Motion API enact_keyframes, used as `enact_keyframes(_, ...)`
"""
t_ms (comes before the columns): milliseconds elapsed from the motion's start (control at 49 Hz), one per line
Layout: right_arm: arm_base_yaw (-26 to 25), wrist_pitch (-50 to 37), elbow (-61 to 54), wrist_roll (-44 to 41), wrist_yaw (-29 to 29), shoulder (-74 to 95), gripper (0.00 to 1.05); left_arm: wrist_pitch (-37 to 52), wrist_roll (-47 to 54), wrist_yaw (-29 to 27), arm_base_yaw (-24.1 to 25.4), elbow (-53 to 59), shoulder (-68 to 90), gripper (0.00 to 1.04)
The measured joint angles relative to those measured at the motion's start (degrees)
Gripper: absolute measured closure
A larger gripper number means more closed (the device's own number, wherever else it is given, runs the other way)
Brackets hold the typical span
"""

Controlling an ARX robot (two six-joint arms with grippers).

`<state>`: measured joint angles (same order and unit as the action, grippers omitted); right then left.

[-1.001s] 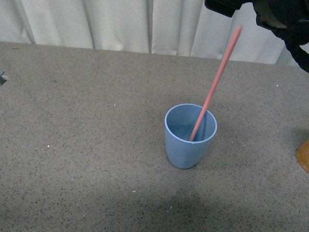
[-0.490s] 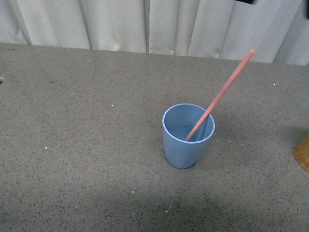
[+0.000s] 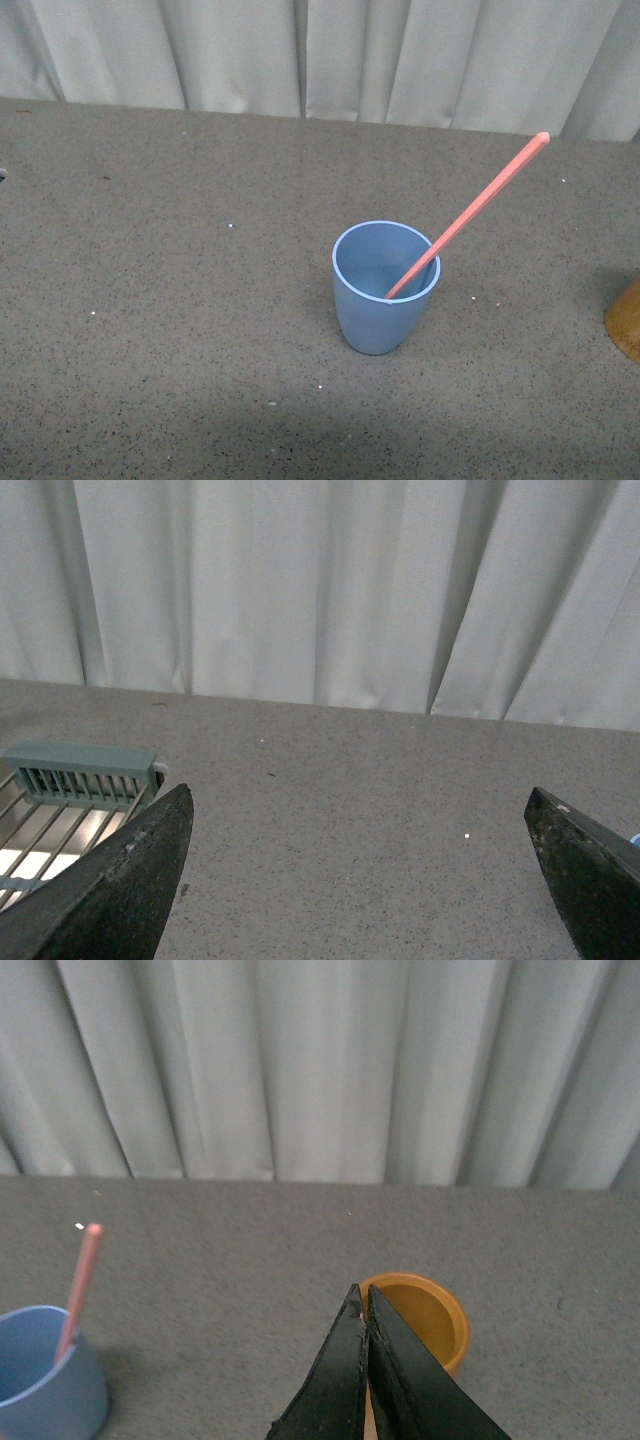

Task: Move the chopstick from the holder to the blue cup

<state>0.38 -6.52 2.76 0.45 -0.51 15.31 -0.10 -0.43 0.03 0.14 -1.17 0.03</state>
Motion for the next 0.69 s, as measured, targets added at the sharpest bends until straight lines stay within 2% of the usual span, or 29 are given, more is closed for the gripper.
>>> enact_keyframes(82,-0.1,5.6,-1.7,-0.2,0.7,-11.0,1.04,0.0,0.0,0.0,0.0,0.0,0.0,0.07)
enact_keyframes(163,-0.2,6.4,-2.4,-0.2,0.6,-14.4,1.04,0.0,0.0,0.0,0.0,0.0,0.0,0.07)
enact_keyframes(592,-0.2,6.4,-2.4,-0.2,0.6,-15.0,1.04,0.0,0.0,0.0,0.0,0.0,0.0,0.07)
enact_keyframes(694,-0.2,6.4,-2.4,-0.3,0.6,-15.0,0.83,0.0,0.0,0.0,0.0,0.0,0.0,0.07)
